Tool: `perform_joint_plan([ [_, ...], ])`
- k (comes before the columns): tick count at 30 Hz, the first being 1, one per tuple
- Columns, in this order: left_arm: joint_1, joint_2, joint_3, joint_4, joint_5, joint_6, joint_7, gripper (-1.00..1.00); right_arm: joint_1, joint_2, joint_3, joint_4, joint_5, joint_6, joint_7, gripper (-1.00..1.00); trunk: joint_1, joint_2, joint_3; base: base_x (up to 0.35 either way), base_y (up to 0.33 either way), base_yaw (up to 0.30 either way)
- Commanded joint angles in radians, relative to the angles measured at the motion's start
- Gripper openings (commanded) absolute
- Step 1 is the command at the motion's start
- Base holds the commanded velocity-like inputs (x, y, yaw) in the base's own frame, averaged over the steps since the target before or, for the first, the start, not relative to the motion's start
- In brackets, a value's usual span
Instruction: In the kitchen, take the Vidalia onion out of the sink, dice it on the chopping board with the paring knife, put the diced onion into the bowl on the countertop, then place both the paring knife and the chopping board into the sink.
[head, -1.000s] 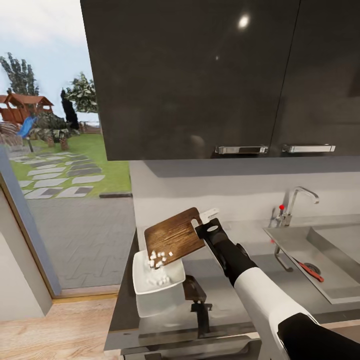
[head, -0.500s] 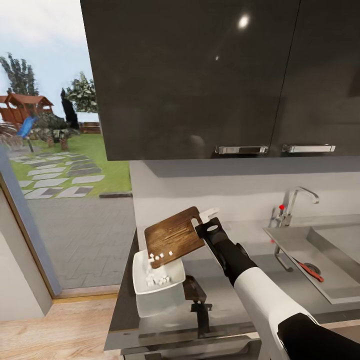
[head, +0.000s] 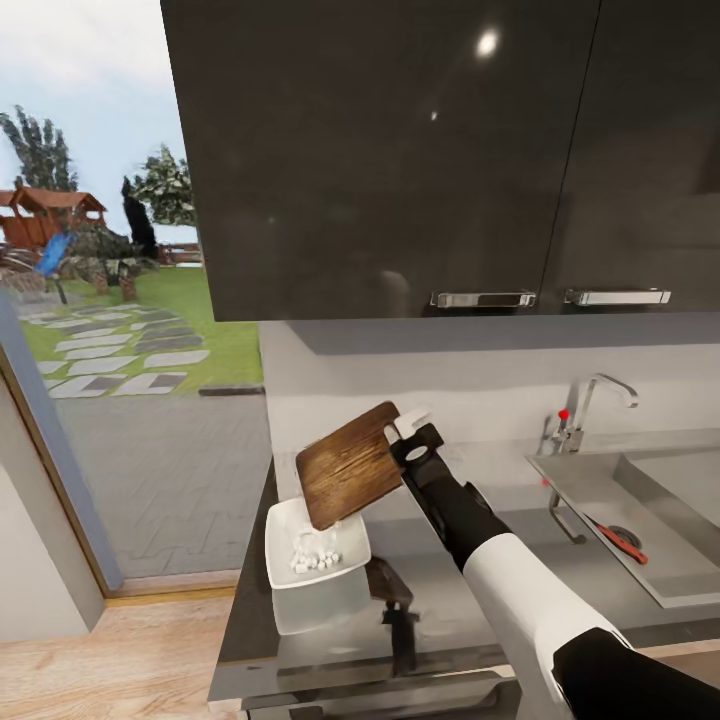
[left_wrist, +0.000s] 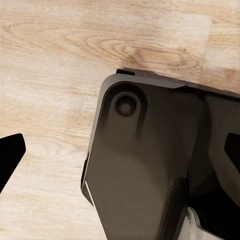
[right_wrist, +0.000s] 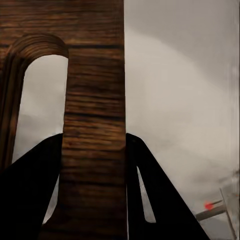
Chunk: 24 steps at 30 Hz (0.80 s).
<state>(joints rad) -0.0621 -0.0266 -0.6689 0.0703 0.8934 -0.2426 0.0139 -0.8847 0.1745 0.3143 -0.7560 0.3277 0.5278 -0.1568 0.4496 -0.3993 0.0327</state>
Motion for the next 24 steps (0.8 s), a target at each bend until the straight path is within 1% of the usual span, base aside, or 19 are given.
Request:
perform_joint_plan([
  [1,-0.001,-0.001,-0.006,0.003,0.001,-0.004,0.001,1.00,0.000,0.000,0.003,-0.001,0.013,0.006,-0.003,-1.00,0.000,-0.001,0.000,0.000,0.000,0.000],
  [4,-0.001,-0.001,-0.006,0.003,0.001,-0.004,0.001,1.00,0.000,0.000,0.003,-0.002,0.021,0.006,-0.003,-1.00,0.000,-0.001,0.000,0.000,0.000,0.000],
  [9,-0.001,-0.001,-0.006,0.003,0.001,-0.004,0.001,1.00,0.000,0.000,-0.003,-0.003,0.019,0.002,0.003,-1.00,0.000,-0.001,0.000,0.000,0.000,0.000],
  [10,-0.001,-0.001,-0.006,0.003,0.001,-0.004,0.001,1.00,0.000,0.000,-0.008,-0.004,0.014,-0.001,0.010,-1.00,0.000,-0.001,0.000,0.000,0.000,0.000],
  [11,-0.001,-0.001,-0.006,0.003,0.001,-0.004,0.001,1.00,0.000,0.000,-0.023,-0.012,0.004,-0.002,0.024,-1.00,0.000,-0.001,0.000,0.000,0.000,0.000],
  [13,-0.001,-0.001,-0.006,0.003,0.001,-0.004,0.001,1.00,0.000,0.000,-0.069,-0.035,-0.023,-0.003,0.065,-1.00,0.000,-0.001,0.000,0.000,0.000,0.000],
  [15,-0.001,-0.001,-0.006,0.003,0.001,-0.004,0.001,1.00,0.000,-0.005,-0.171,-0.068,-0.057,-0.004,0.177,-1.00,0.000,-0.001,0.000,0.000,0.000,0.000],
  [16,-0.001,-0.001,-0.006,0.003,0.001,-0.004,0.001,1.00,0.000,-0.023,-0.222,-0.077,-0.064,-0.004,0.243,-1.00,0.000,-0.001,0.000,0.000,0.000,0.000],
  [18,-0.001,-0.001,-0.006,0.003,0.001,-0.004,0.001,1.00,0.000,-0.068,-0.312,-0.085,-0.071,-0.003,0.371,-1.00,0.000,-0.001,0.000,0.000,0.000,0.000],
  [19,-0.001,-0.001,-0.006,0.003,0.001,-0.004,0.001,1.00,0.000,-0.090,-0.353,-0.086,-0.072,-0.003,0.422,-1.00,0.000,-0.001,0.000,0.000,0.000,0.000],
  [20,-0.001,-0.001,-0.006,0.003,0.001,-0.004,0.001,1.00,0.000,-0.106,-0.387,-0.087,-0.072,-0.003,0.457,-1.00,0.000,-0.001,0.000,0.000,0.000,0.000],
  [21,-0.001,-0.001,-0.006,0.003,0.001,-0.004,0.001,1.00,0.000,-0.117,-0.410,-0.086,-0.072,-0.004,0.477,-1.00,0.000,-0.001,0.000,0.000,0.000,0.000],
  [22,-0.001,-0.001,-0.006,0.003,0.001,-0.004,0.001,1.00,0.000,-0.123,-0.423,-0.081,-0.071,-0.005,0.487,-1.00,0.000,-0.001,0.000,0.000,0.000,0.000],
  [24,-0.001,-0.001,-0.006,0.003,0.001,-0.004,0.001,1.00,0.000,-0.129,-0.432,-0.049,-0.070,-0.008,0.491,-1.00,0.000,-0.001,0.000,0.000,0.000,0.000],
])
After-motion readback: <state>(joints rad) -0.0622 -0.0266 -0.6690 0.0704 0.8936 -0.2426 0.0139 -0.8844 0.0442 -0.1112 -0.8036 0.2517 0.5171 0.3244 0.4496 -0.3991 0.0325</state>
